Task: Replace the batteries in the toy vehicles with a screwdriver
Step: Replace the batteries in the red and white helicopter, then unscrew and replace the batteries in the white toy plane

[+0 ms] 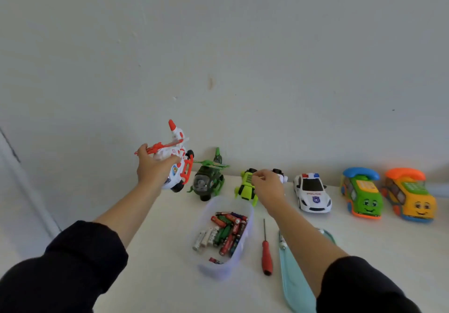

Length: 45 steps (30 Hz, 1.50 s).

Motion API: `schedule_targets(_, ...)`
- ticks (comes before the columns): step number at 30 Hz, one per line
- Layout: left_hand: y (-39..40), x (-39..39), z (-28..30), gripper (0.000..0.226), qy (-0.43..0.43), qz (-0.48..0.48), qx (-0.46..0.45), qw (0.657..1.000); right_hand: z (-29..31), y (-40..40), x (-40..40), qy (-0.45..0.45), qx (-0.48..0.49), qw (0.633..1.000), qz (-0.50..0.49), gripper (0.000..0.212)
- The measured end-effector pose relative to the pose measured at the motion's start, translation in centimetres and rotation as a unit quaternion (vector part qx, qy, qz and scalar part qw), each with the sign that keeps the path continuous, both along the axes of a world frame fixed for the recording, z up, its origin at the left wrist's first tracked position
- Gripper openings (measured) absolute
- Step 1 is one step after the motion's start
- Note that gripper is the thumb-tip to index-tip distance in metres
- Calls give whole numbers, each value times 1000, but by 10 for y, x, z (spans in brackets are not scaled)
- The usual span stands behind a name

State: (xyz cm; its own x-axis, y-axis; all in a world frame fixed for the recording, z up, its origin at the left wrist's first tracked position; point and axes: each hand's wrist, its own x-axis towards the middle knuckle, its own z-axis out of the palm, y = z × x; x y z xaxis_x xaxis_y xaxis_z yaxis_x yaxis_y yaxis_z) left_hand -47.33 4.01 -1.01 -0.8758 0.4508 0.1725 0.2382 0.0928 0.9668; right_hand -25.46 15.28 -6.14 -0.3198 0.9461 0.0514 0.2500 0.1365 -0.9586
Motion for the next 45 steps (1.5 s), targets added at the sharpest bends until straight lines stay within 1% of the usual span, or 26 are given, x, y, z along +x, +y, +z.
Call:
schedule_targets(2,-2,-34,-19,88,24,7,-52,998,-13,-2,-27,-74,84,994,6,17)
schedule_targets(5,1,-69,-48,86,35,2,-114,993,-39,-5,-45,-212,217,952,-28,25)
schedule_targets(8,13,-93,-71,88,55,-24,-173,983,-58,-9,-60,-253,305,914,-81,19)
schedule_targets(9,15,-94,-75,92,59,-23,-185,981,-58,-10,-58,-258,331,903,-89,18)
schedule_targets(11,23,-100,-81,97,67,-36,-207,975,-59,-11,-59,-299,372,874,-92,19)
schedule_targets(16,47,-116,-85,104,101,-72,-237,964,-56,-14,-60,-416,379,824,-65,24)
schedule_targets(21,64,-129,-86,100,115,-106,-234,960,-50,-16,-62,-479,352,804,-6,38)
schedule_targets(24,70,-132,-85,103,121,-118,-246,954,-48,-18,-62,-485,344,804,4,41)
schedule_targets(31,83,-143,-81,108,141,-146,-284,937,-50,-17,-62,-462,334,822,-1,42)
schedule_targets(34,82,-140,-80,114,139,-136,-298,935,-51,-16,-61,-449,337,827,-12,41)
schedule_targets(36,80,-137,-79,116,140,-104,-301,937,-53,-16,-61,-431,343,834,-20,39)
schedule_targets(38,76,-129,-75,104,164,-54,-275,946,-55,-16,-61,-390,358,848,-38,33)
schedule_targets(40,72,-119,-70,88,196,-7,-204,959,-57,-14,-60,-339,364,865,-69,26)
schedule_targets(42,67,-109,-66,80,233,29,-156,960,-57,-14,-58,-294,343,885,-112,22)
schedule_targets(45,66,-87,-53,72,256,37,-117,959,-54,-14,-51,-249,312,905,-147,23)
